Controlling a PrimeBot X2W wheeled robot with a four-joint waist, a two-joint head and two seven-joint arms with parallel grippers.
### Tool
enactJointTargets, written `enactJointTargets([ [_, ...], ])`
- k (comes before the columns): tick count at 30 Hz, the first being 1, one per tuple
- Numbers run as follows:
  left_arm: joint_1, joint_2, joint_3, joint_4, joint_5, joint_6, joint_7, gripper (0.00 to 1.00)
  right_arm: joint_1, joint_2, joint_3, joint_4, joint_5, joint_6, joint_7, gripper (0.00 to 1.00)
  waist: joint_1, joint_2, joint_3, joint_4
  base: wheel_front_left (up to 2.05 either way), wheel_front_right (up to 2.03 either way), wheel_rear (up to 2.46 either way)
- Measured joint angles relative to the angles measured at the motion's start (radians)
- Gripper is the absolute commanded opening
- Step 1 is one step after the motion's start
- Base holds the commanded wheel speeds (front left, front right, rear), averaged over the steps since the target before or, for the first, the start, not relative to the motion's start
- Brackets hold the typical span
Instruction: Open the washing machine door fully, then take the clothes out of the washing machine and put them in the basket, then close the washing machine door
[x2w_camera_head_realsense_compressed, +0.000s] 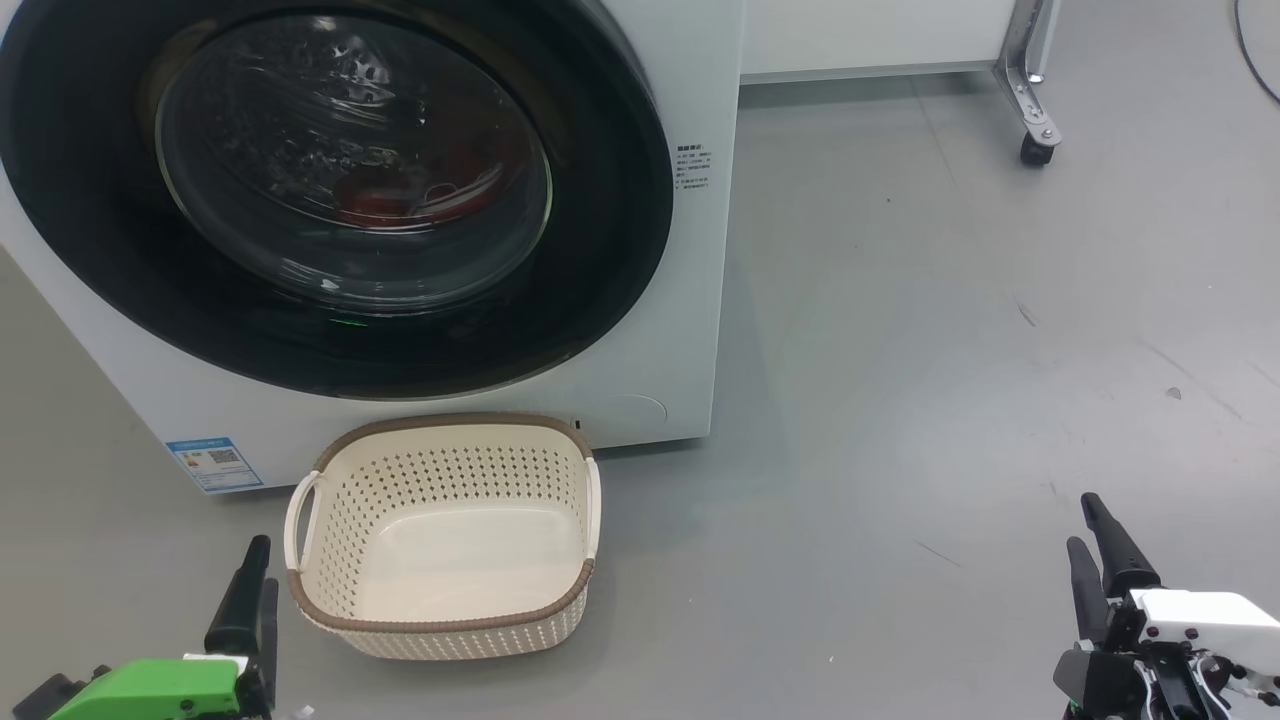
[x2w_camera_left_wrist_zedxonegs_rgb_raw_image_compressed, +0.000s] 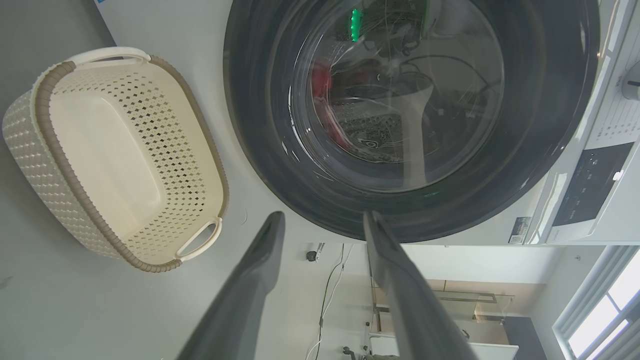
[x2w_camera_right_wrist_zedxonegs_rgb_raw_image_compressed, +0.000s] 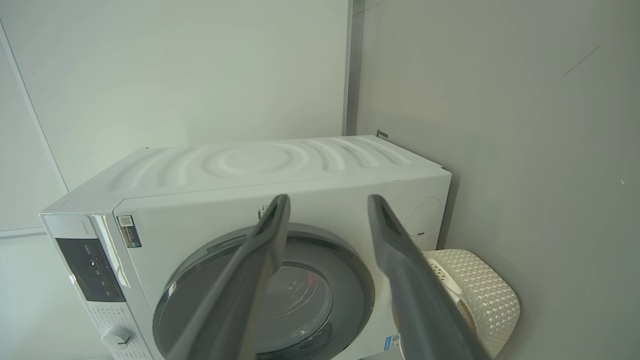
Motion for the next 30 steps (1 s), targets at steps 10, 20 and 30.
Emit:
enactJointTargets([
  [10,-0.002,0.0,-0.028,-0.006,0.001,0.0,-0.023,1.0,-0.001,-0.002,-0.001,-0.011,-0.018,0.0,-0.026,1.0,0.0,0.0,0.001,-0.001,0.0,0.0,0.0],
  [20,-0.004,0.0,-0.06,-0.015,0.006,0.0,-0.063,1.0,-0.001,-0.008,0.004,-0.022,-0.063,0.0,-0.058,1.0,0.0001,0.0,0.002,0.0,0.0,0.0,0.0],
  [30,-0.029,0.015,-0.102,-0.015,0.14,0.0,-0.102,1.0,0.0,-0.046,0.025,-0.027,-0.189,0.0,-0.099,1.0,0.0001,0.0,0.005,0.002,0.0,0.0,0.0],
])
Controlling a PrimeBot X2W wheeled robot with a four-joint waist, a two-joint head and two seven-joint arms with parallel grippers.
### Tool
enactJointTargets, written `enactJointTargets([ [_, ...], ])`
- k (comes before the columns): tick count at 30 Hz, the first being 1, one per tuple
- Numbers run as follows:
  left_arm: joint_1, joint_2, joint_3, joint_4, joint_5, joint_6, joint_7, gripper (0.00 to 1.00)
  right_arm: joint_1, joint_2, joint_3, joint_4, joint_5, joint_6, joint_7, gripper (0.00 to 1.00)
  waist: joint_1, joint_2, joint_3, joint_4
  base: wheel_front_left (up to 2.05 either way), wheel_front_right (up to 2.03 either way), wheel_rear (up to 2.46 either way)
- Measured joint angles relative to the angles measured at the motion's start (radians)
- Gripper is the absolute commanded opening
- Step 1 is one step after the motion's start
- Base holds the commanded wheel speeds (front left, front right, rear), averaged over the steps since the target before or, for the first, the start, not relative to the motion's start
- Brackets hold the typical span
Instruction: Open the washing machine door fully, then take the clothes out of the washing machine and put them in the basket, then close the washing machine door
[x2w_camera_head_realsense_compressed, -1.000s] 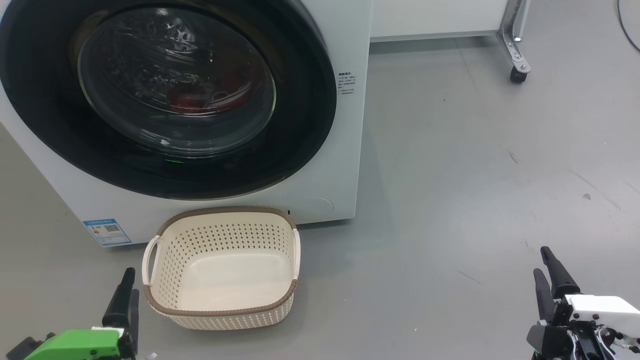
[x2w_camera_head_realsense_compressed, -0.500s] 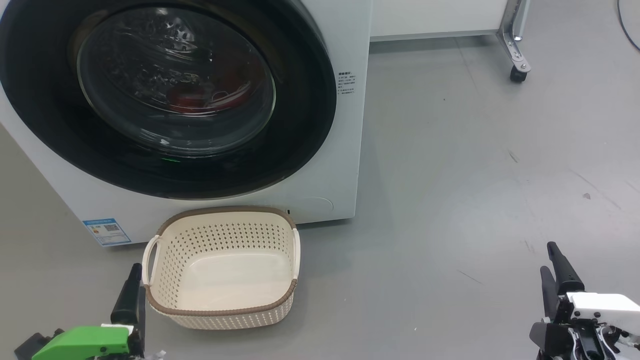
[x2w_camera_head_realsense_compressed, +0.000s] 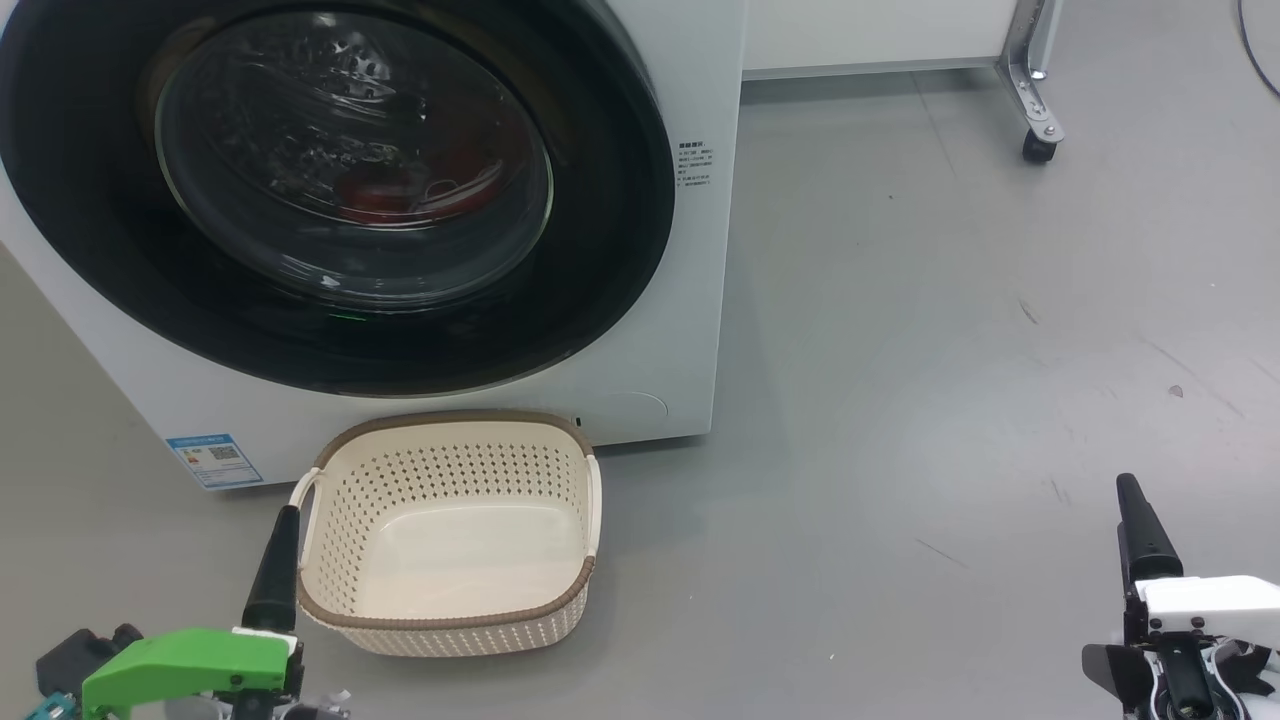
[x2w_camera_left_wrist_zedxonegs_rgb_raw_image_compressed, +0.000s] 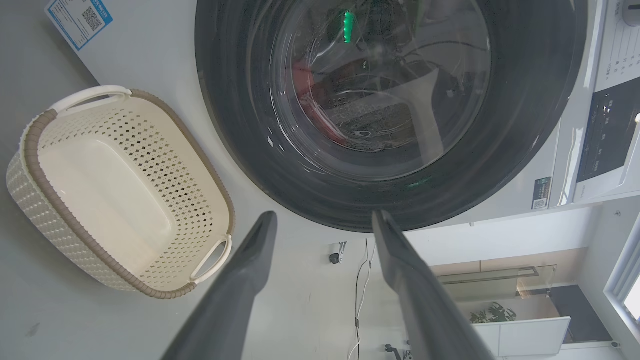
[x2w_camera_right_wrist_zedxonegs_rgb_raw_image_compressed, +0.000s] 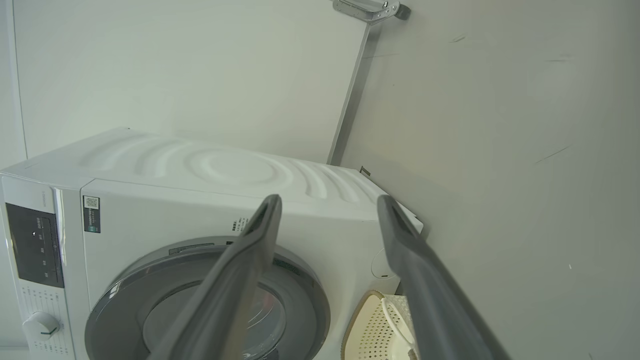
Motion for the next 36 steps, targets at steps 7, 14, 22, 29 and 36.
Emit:
enactJointTargets([
  [7,-0.019,0.018,-0.025,-0.003,0.15,0.009,-0.023,1.0,0.0,-0.049,0.03,-0.009,-0.164,-0.01,-0.025,1.0,0.0,0.0,0.002,0.001,0.0,0.0,0.0],
  [14,-0.037,0.029,-0.038,-0.028,0.314,0.035,-0.047,1.0,0.0,-0.072,0.064,-0.032,-0.319,-0.035,-0.044,1.0,0.0,0.0,0.005,0.002,0.0,0.0,0.0],
  [22,-0.037,0.031,-0.093,-0.04,0.482,0.072,-0.071,1.0,0.0,-0.075,0.106,-0.051,-0.466,-0.053,-0.073,1.0,0.0,0.0,0.005,0.002,0.0,0.0,0.0],
  [29,-0.037,0.031,-0.138,-0.04,0.605,0.099,-0.097,1.0,0.001,-0.072,0.142,-0.055,-0.572,-0.067,-0.095,1.0,0.0,0.0,0.004,0.003,0.0,0.0,0.0],
  [36,-0.036,0.027,-0.166,-0.037,0.69,0.115,-0.115,1.0,0.008,-0.07,0.169,-0.056,-0.662,-0.072,-0.113,1.0,0.0,0.0,0.004,0.005,0.0,0.0,0.0],
])
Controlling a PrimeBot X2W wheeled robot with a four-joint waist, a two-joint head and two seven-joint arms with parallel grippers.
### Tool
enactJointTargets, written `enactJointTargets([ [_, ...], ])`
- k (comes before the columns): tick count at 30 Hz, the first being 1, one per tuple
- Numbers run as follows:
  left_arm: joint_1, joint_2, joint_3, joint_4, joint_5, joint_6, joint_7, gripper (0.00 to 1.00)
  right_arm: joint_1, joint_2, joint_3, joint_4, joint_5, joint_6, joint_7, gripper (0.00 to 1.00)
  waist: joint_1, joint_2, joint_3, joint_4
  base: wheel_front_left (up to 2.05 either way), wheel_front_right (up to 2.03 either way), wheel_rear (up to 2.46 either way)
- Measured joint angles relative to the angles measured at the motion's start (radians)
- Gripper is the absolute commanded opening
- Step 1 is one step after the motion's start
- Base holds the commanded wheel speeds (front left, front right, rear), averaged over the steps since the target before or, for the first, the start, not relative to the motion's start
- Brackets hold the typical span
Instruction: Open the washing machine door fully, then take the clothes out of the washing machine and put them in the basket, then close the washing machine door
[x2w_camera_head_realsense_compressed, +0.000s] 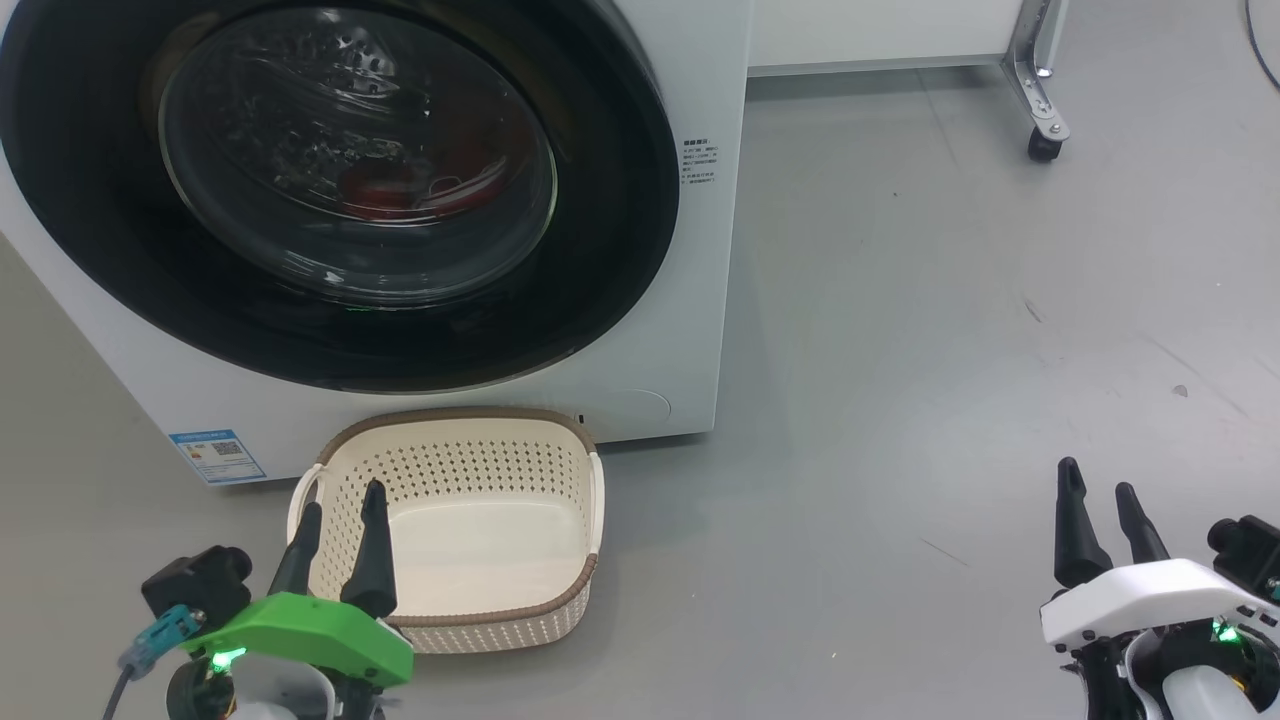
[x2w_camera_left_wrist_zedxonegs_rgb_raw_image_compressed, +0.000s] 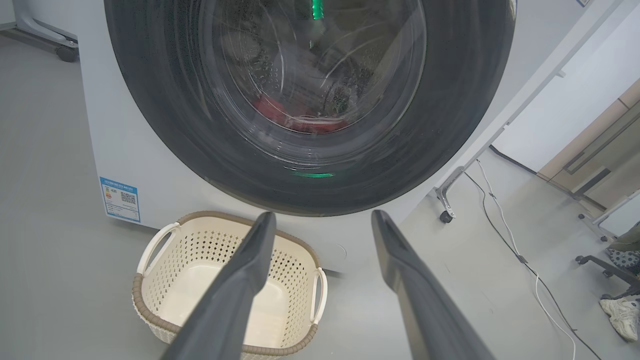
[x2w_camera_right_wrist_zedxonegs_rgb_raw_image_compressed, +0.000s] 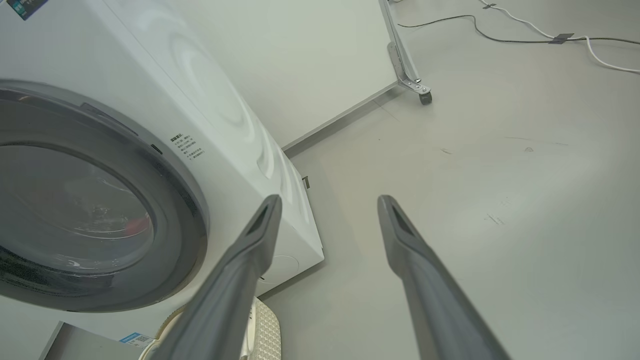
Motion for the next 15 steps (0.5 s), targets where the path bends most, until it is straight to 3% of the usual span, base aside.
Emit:
enactJointTargets([
  [15,0.002,-0.014,-0.056,0.013,0.211,0.044,-0.049,1.0,0.013,0.021,0.058,-0.014,-0.209,-0.025,-0.049,1.0,0.0,0.0001,0.001,0.006,0.0,0.0,0.0],
])
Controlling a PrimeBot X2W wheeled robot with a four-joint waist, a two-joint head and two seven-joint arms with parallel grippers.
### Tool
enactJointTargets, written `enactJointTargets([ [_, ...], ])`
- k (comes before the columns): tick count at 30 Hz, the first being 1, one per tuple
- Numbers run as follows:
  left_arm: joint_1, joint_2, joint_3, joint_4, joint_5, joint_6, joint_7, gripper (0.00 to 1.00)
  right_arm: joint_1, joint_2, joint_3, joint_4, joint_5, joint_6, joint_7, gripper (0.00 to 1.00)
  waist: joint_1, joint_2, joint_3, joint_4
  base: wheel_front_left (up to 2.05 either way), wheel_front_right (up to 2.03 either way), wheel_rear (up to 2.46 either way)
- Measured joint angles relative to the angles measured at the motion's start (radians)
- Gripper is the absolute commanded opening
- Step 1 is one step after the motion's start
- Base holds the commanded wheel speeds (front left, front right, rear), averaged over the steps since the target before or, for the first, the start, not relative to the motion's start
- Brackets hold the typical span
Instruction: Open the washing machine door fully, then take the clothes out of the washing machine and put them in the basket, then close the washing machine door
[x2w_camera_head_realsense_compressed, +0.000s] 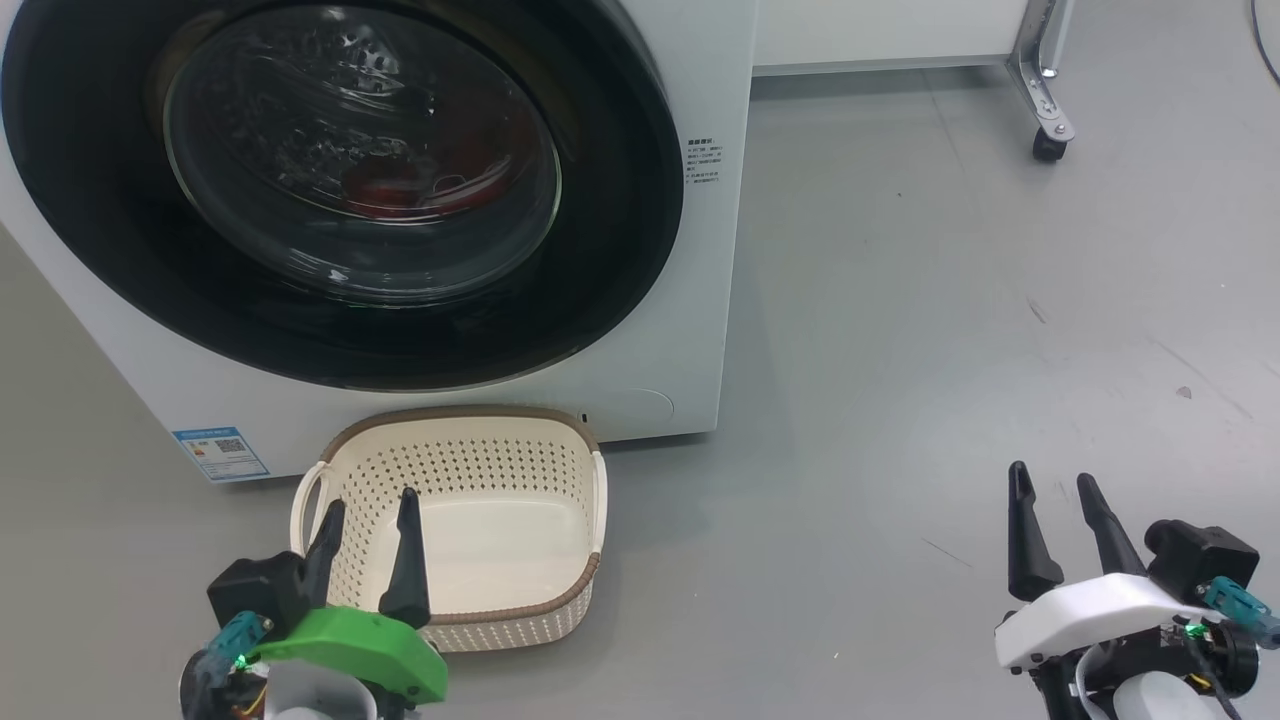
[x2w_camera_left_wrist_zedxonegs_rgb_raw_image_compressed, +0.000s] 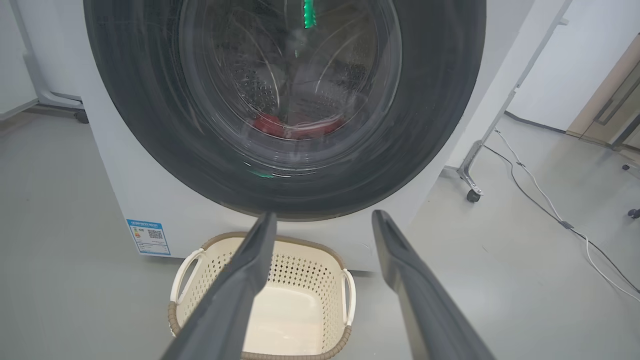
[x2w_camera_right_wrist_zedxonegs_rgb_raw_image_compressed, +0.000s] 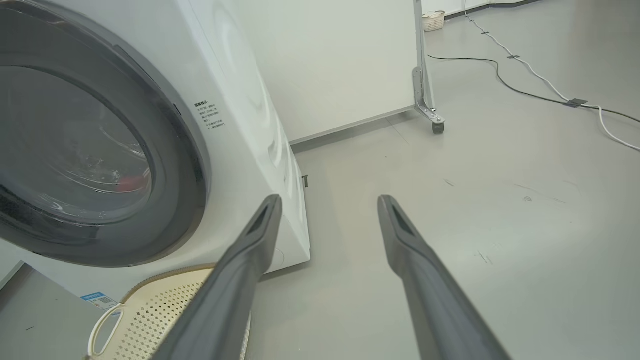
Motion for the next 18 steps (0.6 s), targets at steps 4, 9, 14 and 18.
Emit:
enactJointTargets([
  [4,0.0,0.0,-0.017,0.005,0.055,0.009,-0.016,1.0,0.008,0.002,0.014,-0.001,-0.056,0.0,-0.016,1.0,0.0,0.0,0.0,0.001,0.0,0.0,0.0],
  [9,0.0,-0.001,-0.032,0.009,0.124,0.019,-0.031,1.0,0.019,0.005,0.027,-0.001,-0.123,-0.002,-0.031,1.0,0.0,0.0,0.0,0.002,0.0,0.0,0.0],
  [14,0.0,-0.002,-0.047,0.015,0.184,0.035,-0.051,1.0,0.019,0.008,0.031,-0.001,-0.188,-0.009,-0.049,1.0,0.0,0.0,0.001,0.004,0.0,0.0,0.0],
  [18,0.0,-0.003,-0.06,0.024,0.244,0.049,-0.063,1.0,0.021,0.01,0.037,-0.002,-0.255,-0.011,-0.066,1.0,0.0,0.0,0.002,0.006,0.0,0.0,0.0],
])
